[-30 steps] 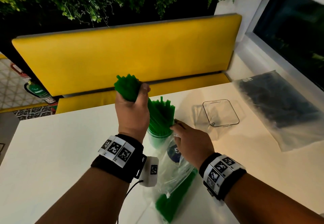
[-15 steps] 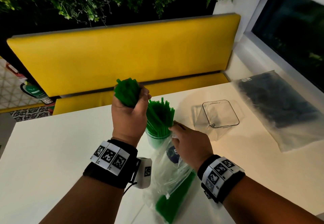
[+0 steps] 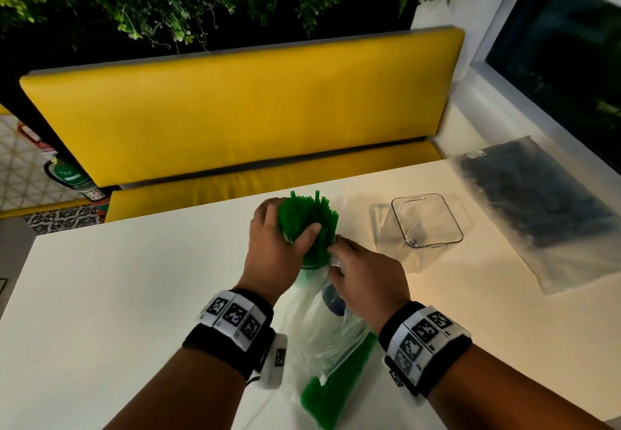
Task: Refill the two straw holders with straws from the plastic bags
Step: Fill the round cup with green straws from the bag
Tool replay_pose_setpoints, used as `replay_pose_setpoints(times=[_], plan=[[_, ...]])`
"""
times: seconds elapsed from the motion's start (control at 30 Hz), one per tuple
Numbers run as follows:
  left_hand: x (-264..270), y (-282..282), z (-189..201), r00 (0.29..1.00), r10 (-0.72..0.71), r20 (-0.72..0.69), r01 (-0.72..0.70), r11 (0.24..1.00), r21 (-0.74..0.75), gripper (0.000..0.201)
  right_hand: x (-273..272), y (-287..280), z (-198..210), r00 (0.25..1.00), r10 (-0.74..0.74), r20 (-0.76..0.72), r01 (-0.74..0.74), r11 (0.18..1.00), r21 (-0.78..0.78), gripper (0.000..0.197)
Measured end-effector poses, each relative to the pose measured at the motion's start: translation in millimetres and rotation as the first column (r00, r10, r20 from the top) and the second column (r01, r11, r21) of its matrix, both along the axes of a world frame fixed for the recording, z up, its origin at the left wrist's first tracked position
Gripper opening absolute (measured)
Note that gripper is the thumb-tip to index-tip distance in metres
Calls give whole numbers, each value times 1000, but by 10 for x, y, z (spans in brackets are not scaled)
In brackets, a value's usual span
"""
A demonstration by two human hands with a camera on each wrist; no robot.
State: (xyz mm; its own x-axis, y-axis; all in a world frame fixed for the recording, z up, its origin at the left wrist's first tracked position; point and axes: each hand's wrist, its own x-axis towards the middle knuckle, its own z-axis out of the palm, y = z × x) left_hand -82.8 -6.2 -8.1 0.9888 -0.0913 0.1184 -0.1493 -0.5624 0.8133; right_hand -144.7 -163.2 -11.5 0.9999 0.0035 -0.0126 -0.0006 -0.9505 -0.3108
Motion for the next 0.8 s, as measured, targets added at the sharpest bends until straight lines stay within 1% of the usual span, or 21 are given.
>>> replay_pose_setpoints(times=[0.07, 0.1, 0.13, 0.17, 0.2, 0.23, 0.27, 0.3, 0.33, 0.37, 0.4, 0.43, 0.47, 0.5, 0.53, 0.6, 0.67, 0.7, 0.73, 0.77, 0.8], plan=[[-9, 118, 51, 977, -136, -164, 102, 975, -197, 98, 3, 15, 12, 1000, -9, 6, 9, 1000, 13, 22], [-11, 169, 139, 964, -181, -195, 136, 964, -227, 112, 2, 23, 13, 1000, -13, 5, 13, 1000, 9, 22], [-1, 202, 262, 964, -196, -179, 149, 958, -245, 118, 5, 25, 11, 1000, -17, -1, 17, 1000, -3, 22], [-1, 203, 411, 978, -179, -108, 149, 960, -235, 115, 10, 29, 8, 1000, -18, -15, 18, 1000, -14, 22], [8, 160, 537, 988, -150, 23, 151, 973, -175, 107, 17, 29, 0, 999, -14, -32, 14, 1000, -16, 23], [28, 80, 612, 973, -154, 174, 162, 986, -33, 95, 26, 33, 2, 999, -6, -53, 6, 1000, -12, 26], [46, -21, 647, 935, -214, 284, 160, 966, 203, 84, 31, 35, 8, 997, -1, -74, 1, 1000, -6, 29], [63, -130, 636, 905, -317, 285, 159, 872, 463, 78, 39, 41, 22, 996, -4, -94, 4, 1000, -1, 32], [85, -220, 567, 893, -409, 186, 197, 728, 657, 73, 41, 39, 34, 994, -13, -110, 13, 1000, 2, 32], [116, -258, 493, 887, -457, 72, 249, 603, 758, 69, 37, 35, 39, 993, -21, -120, 22, 1000, 5, 31], [152, -259, 458, 877, -479, 19, 285, 552, 784, 65, 42, 24, 37, 993, -19, -119, 20, 1000, 8, 31], [177, -251, 454, 875, -481, 44, 289, 594, 750, 62, 41, 11, 19, 993, -17, -117, 19, 1000, 16, 32], [201, -241, 440, 882, -457, 117, 262, 681, 684, 60, 40, -2, 1, 993, -15, -116, 18, 999, 27, 33], [202, -229, 425, 893, -420, 162, 228, 732, 641, 61, 37, 1, -18, 993, -8, -116, 12, 999, 35, 34], [201, -234, 433, 903, -404, 146, 218, 725, 654, 63, 37, 3, -32, 994, -7, -112, 11, 999, 38, 34], [213, -227, 384, 893, -447, 62, 287, 669, 686, 62, 34, 8, -44, 994, -8, -111, 11, 999, 31, 33], [241, -221, 404, 884, -455, 110, 303, 736, 605, 53, 43, 0, -46, 994, -13, -107, 16, 999, 28, 32], [244, -209, 419, 899, -407, 163, 245, 775, 582, 53, 44, 6, -47, 994, -13, -109, 16, 999, 30, 33], [234, -210, 446, 922, -348, 169, 186, 782, 595, 59, 43, 15, -50, 994, -11, -112, 14, 999, 29, 34], [214, -237, 462, 943, -308, 129, 157, 750, 643, 65, 46, 22, -44, 993, -10, -117, 12, 1000, 21, 33], [181, -263, 429, 950, -303, 74, 165, 690, 705, 64, 43, 35, -35, 993, -10, -121, 12, 1000, 10, 32]])
